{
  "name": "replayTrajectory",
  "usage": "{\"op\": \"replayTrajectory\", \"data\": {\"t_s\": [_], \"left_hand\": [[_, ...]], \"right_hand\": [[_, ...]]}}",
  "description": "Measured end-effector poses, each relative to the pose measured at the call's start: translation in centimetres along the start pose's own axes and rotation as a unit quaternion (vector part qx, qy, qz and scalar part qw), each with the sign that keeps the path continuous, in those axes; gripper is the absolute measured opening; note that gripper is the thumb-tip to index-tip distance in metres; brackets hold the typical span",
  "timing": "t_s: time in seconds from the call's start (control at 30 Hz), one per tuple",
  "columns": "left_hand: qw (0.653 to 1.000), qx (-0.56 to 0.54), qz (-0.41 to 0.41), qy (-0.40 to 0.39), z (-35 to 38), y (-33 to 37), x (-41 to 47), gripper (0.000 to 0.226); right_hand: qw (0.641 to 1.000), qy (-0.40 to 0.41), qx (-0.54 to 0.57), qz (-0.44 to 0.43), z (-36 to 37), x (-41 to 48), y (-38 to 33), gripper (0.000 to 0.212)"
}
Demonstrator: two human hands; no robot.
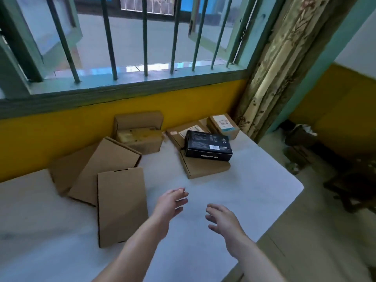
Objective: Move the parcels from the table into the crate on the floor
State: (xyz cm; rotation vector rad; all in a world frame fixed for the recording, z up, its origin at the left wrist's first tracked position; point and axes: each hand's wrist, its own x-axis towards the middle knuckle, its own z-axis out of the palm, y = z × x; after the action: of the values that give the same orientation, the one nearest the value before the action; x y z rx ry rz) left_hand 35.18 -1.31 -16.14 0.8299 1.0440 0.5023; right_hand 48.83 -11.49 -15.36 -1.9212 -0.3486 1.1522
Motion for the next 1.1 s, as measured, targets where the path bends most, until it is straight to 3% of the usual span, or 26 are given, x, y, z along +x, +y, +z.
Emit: {"op": "replayTrajectory", "data": {"t_s": [0.17, 0.37, 0.7, 0.83, 0.97, 1.1], "left_hand": [[0.995, -0.024, 0.010, 0.093, 1.4, 1.6, 4.1, 0.020], [0.965, -0.014, 0.060, 0.255, 0.8, 4.4, 8.5, 0.043], [0.898, 0.021, 0.071, 0.433, -1.8, 8.0, 14.5, 0.087], [0.884, 0.045, 0.064, 0.462, -4.4, 8.6, 14.9, 0.090], [0.901, 0.033, 0.041, 0.430, -6.4, 9.8, 15.1, 0.084], [0.906, 0.046, 0.041, 0.418, -6.7, 9.8, 14.5, 0.075]], "right_hand": [[0.995, -0.090, -0.045, -0.011, 1.4, 7.6, -3.2, 0.030], [0.970, -0.230, -0.079, -0.028, 4.3, 14.0, -7.2, 0.037], [0.954, -0.292, -0.052, -0.036, 9.2, 19.6, -11.8, 0.064], [0.962, -0.267, -0.036, -0.053, 12.9, 21.9, -14.0, 0.072], [0.965, -0.257, -0.016, -0.045, 15.0, 23.8, -15.4, 0.082], [0.964, -0.258, -0.027, -0.053, 14.4, 23.5, -15.3, 0.071]]}}
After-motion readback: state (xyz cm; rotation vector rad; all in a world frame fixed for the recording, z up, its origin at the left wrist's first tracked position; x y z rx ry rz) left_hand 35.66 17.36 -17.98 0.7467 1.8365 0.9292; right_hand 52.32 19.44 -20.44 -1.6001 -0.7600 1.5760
